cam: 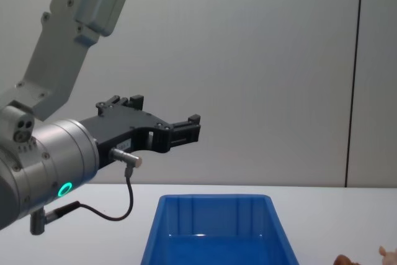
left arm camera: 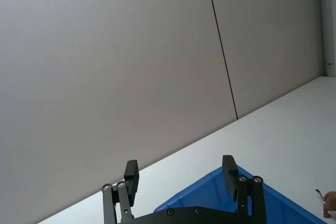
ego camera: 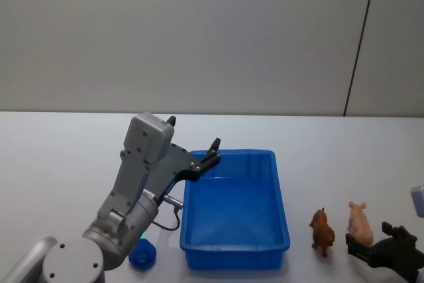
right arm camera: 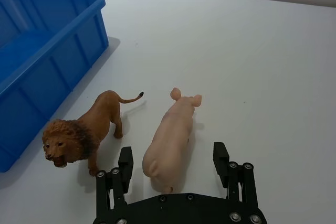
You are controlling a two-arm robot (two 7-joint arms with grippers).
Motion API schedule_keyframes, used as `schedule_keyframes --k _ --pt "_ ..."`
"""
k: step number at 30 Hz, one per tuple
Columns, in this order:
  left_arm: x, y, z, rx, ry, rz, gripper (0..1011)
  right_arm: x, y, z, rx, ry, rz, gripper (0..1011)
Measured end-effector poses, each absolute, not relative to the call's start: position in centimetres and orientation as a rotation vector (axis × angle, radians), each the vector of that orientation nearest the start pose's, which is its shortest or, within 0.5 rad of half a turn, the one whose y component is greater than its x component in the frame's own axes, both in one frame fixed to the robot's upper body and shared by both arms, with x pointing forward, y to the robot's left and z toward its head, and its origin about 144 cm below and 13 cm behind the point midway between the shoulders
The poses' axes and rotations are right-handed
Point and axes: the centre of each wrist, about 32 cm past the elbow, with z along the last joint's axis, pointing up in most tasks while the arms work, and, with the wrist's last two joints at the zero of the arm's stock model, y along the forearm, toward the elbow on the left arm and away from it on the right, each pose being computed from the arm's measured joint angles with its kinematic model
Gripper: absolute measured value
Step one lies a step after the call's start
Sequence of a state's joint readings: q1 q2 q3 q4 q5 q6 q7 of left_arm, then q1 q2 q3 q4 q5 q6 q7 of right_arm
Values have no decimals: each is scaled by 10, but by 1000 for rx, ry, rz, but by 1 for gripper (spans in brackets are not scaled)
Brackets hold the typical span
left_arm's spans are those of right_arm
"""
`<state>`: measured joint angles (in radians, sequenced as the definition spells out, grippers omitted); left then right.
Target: Pick up the two dolls from the table and place them into the box.
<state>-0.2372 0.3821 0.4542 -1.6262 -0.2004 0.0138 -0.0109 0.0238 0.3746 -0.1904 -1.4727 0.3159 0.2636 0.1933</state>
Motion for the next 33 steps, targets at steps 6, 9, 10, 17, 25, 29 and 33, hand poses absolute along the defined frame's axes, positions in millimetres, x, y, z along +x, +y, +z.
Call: schedule_keyframes --k 6,9,10,17,25,29,33 --pt "492 198 1204 61 -268 1124 1001 461 -287 1114 -349 282 -1222 832" --pt "492 198 1204 61 -268 1124 1001 462 -285 1113 -353 289 -1219 733" --pt "492 198 1204 61 -268 1124 1001 462 -284 1113 -355 290 -1219 713" --pt "492 198 1204 61 -268 1124 1001 464 -281 1113 -363 297 -1213 503" --pt "492 198 1204 61 -268 1124 1001 464 -280 1113 -362 291 -1212 378" --pt "492 198 1204 61 -268 1124 1001 464 -279 1116 -345 265 -1218 378" --pt "492 198 1204 61 -268 1124 1001 464 -279 1120 -323 232 -1221 378"
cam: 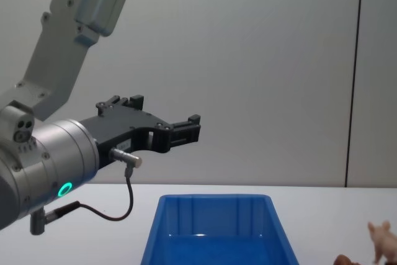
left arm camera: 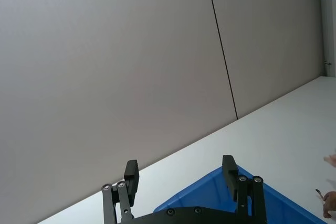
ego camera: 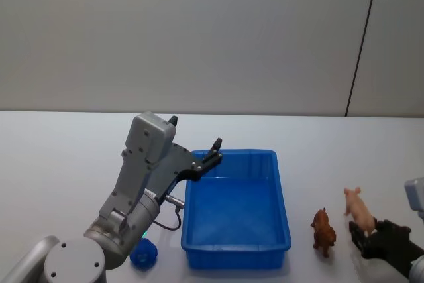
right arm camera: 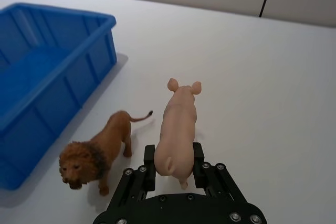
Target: Pick up the two dolls from the table and place them into the box.
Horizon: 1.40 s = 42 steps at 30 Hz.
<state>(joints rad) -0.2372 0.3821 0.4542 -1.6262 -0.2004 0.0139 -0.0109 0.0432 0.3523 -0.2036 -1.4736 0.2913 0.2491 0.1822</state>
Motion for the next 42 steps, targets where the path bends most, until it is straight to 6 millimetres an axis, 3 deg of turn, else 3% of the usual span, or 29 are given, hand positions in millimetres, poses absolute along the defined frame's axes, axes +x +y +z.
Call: schedule_keyframes --k 14,27,42 --pt "492 198 1204 61 -268 1124 1001 469 -275 1158 -221 98 -1150 378" --pt "492 198 1204 61 -268 1124 1001 487 -252 1190 -219 78 -976 378" --pt "492 198 1204 61 -268 1124 1001 509 -216 1186 -308 173 -849 378"
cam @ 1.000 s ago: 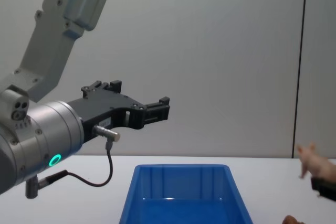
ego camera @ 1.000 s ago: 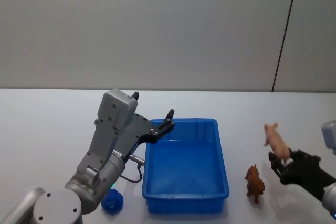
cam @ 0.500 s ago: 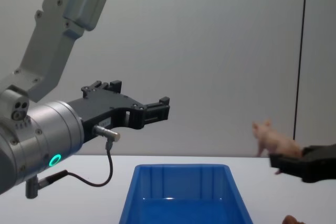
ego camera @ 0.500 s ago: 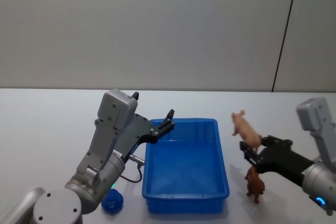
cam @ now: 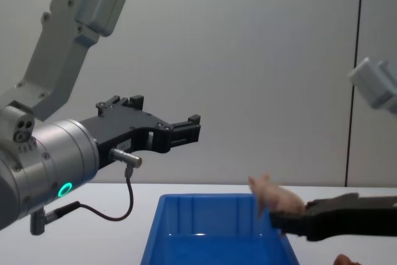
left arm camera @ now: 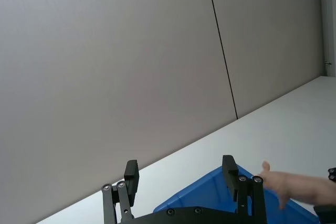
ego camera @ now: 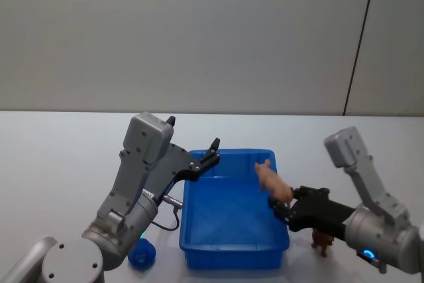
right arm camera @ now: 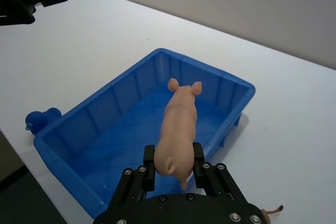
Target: Pick up the two dolls from the table and place them into the box.
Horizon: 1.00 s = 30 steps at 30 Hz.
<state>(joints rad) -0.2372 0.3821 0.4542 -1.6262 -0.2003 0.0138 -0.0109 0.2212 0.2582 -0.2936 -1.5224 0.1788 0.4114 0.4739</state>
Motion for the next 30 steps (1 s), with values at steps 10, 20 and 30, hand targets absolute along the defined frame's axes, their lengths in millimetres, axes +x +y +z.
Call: schedule_keyframes --k 10,20,30 --pt "492 198 1204 61 -268 1124 1001 514 -204 1182 -316 187 -819 640" --pt "492 198 1204 61 -268 1124 1001 512 -204 1181 -287 163 -832 936" --pt "492 198 1204 61 -268 1124 1001 497 -223 1179 -261 144 -920 1001"
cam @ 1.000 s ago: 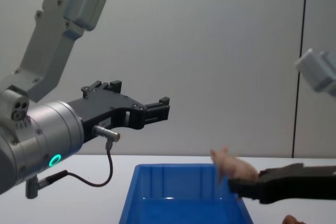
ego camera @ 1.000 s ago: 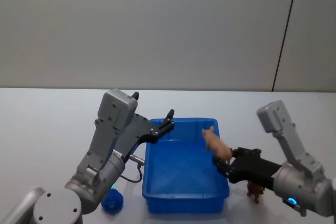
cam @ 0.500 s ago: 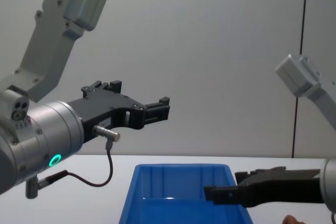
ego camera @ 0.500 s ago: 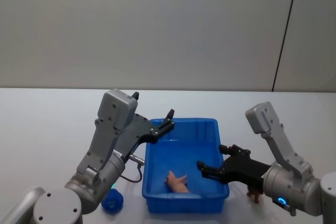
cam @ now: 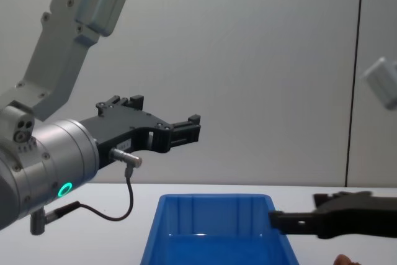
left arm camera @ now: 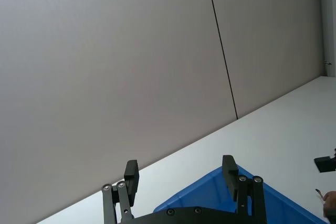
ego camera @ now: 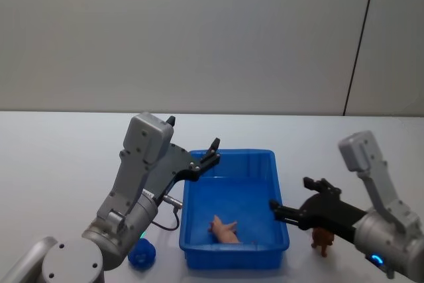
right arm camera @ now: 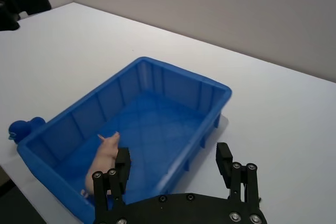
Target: Pick up the two dolls from the table and place them into the box.
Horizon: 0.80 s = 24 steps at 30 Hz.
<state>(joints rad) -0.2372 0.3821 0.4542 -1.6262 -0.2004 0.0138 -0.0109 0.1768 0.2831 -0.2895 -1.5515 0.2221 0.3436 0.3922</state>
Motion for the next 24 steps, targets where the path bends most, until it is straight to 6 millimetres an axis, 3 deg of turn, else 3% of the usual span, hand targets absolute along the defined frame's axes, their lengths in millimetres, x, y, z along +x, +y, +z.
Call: schedule_keyframes --k 24 --pt "492 198 1204 61 -268 1124 1001 469 -257 1154 -338 217 -1029 1001"
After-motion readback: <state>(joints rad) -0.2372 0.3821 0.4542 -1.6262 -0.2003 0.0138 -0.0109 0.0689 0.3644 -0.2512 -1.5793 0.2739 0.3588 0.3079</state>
